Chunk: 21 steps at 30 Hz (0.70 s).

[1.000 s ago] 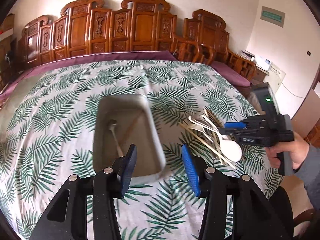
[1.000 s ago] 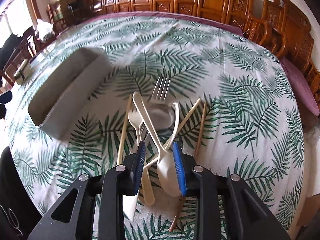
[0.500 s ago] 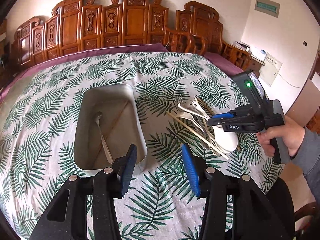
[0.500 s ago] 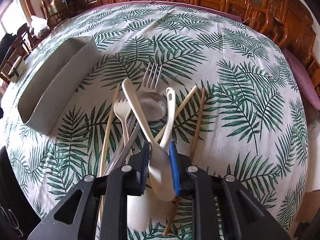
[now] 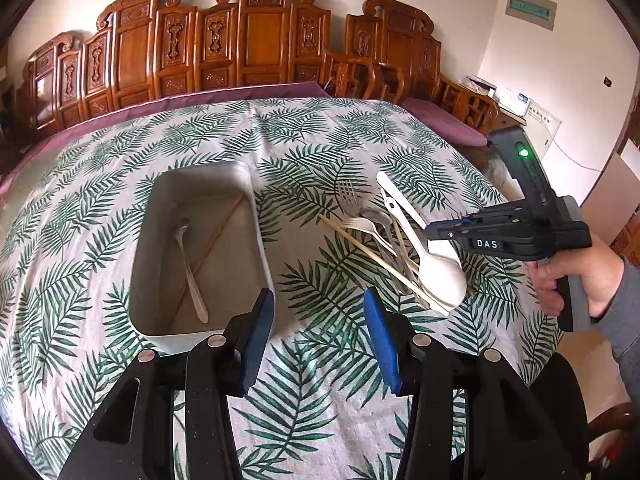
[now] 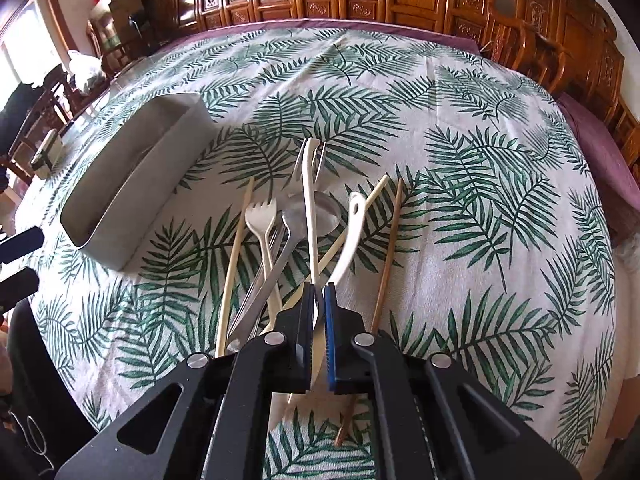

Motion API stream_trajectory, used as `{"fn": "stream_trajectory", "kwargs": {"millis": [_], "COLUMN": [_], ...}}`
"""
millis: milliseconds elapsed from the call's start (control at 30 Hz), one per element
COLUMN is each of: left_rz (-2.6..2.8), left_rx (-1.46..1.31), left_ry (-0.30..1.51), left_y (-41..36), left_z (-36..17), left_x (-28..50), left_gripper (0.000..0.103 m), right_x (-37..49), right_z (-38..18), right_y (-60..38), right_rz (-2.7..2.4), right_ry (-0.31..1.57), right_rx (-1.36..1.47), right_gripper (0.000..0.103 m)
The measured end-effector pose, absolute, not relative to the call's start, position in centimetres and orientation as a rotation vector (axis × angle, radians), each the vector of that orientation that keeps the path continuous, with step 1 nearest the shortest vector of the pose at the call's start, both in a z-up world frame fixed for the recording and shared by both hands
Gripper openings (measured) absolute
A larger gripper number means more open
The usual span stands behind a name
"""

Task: Organize utensils
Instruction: 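Grasp a white plastic fork from the pile with the right tool, then grasp another wooden chopstick with the left tool while the right tool lifts the white fork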

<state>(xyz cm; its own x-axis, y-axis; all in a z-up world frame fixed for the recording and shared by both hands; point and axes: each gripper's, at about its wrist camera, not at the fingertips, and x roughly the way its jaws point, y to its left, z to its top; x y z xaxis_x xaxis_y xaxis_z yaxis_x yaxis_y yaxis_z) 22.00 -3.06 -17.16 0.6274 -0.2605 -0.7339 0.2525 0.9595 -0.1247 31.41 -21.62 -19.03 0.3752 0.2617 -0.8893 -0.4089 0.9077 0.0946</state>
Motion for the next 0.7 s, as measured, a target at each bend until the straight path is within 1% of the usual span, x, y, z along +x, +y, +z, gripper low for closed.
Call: {"fn": "stream_trajectory", "kwargs": {"millis": [433, 700], "left_rz": [-0.332, -0.345], "left_rx": [0.012, 0.001], "left_ry": [0.876, 0.928], "left_y": [-6.6, -9.7], "left_z": [-18.2, -19.9], "left_x": [23.5, 25.9], "left_gripper": [0.044, 0.044], "right_x": [28.3, 26.0], "right_z": [-15.7, -16.2], "right_y": [-26.3, -28.6], "right_rz": [0.384, 0.36], "right_ry": [1.007, 1.001], "right_rx": [-0.037, -0.016], "right_gripper": [0.006, 0.006]}}
